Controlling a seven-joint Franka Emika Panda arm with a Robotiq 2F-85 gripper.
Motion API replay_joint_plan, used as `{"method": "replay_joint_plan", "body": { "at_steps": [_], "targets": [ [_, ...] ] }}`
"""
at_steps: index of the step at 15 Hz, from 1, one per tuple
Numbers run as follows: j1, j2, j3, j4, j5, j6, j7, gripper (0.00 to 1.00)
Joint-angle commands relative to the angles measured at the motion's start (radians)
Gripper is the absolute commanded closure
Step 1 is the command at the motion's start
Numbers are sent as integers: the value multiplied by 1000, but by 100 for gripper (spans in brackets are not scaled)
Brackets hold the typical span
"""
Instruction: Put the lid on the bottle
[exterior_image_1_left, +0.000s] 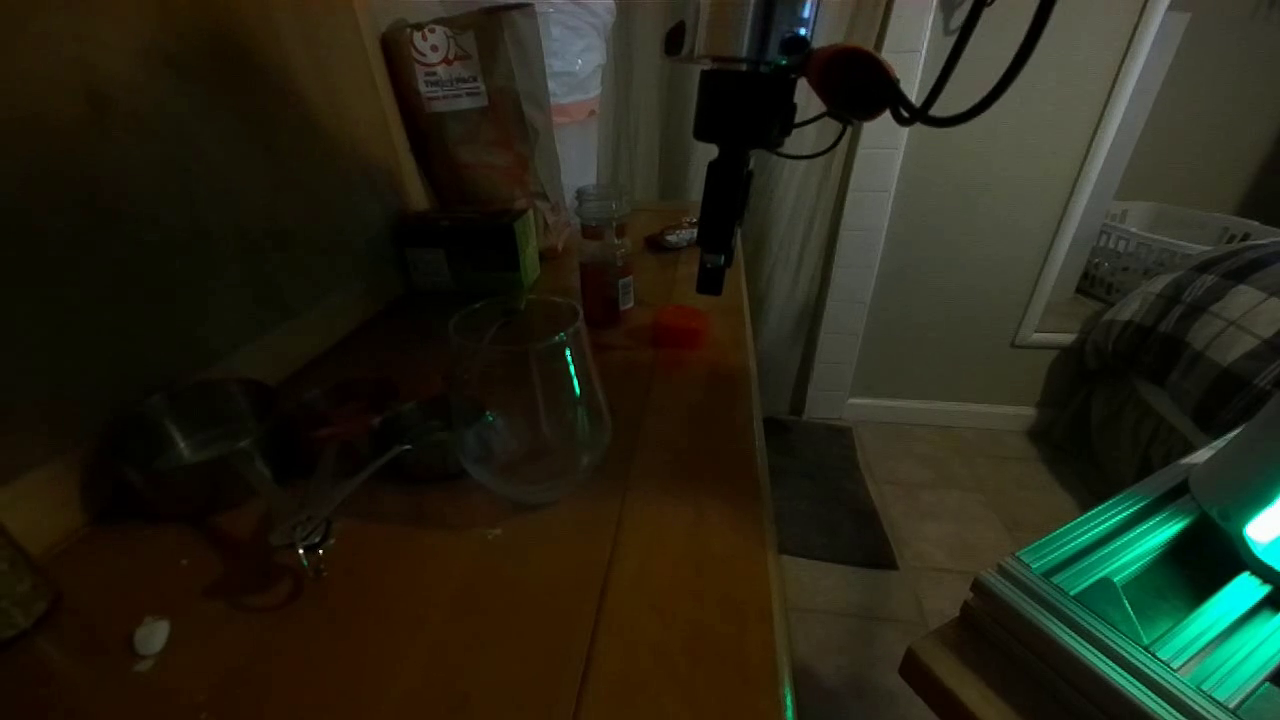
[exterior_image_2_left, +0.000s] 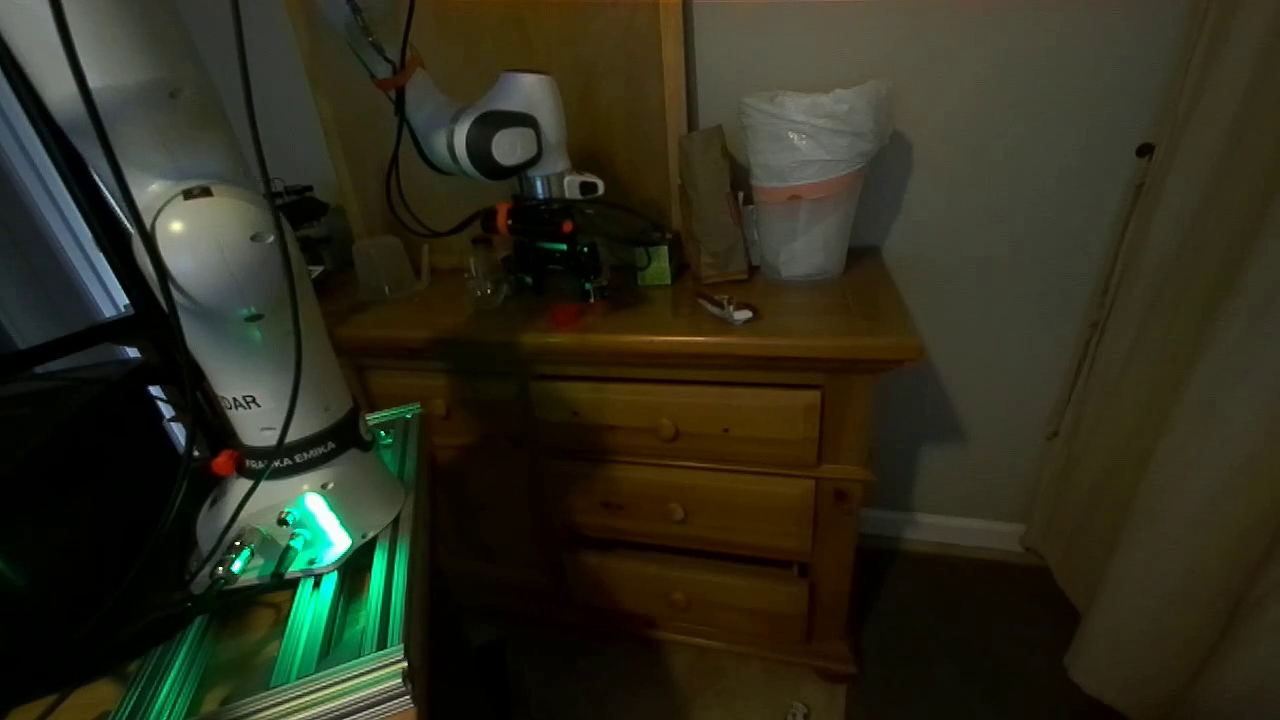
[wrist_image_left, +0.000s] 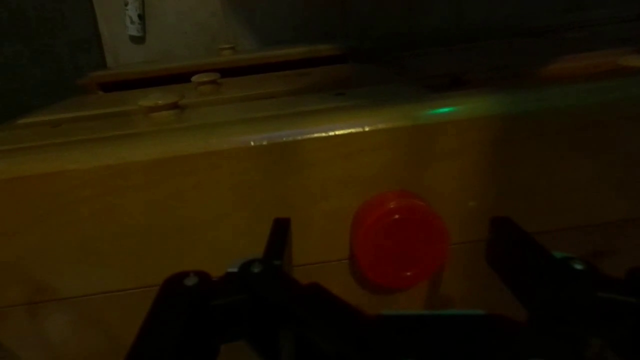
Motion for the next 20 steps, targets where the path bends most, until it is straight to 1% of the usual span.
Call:
{"method": "replay_joint_plan", "body": {
  "at_steps": [1, 7, 8, 9, 10, 11, 13, 16, 18, 20],
  "targets": [
    [-2, 82, 6, 25, 27, 75, -60, 0],
    [-26, 161, 45, 62, 41, 116, -111, 0],
    [-33, 167, 50, 64, 36, 117, -111, 4],
    [-38, 171, 56, 66, 30, 119, -108, 28],
    [-42, 173, 59, 67, 17, 121, -97, 29],
    [-46, 174, 61, 68, 12, 121, -94, 34],
    [-52, 166, 61, 64, -5, 117, -80, 50],
    [-62, 157, 61, 63, -3, 114, -80, 67],
    [-65, 141, 63, 62, 0, 103, -80, 67],
    [-65, 95, 62, 57, -11, 69, -68, 67]
  ]
}}
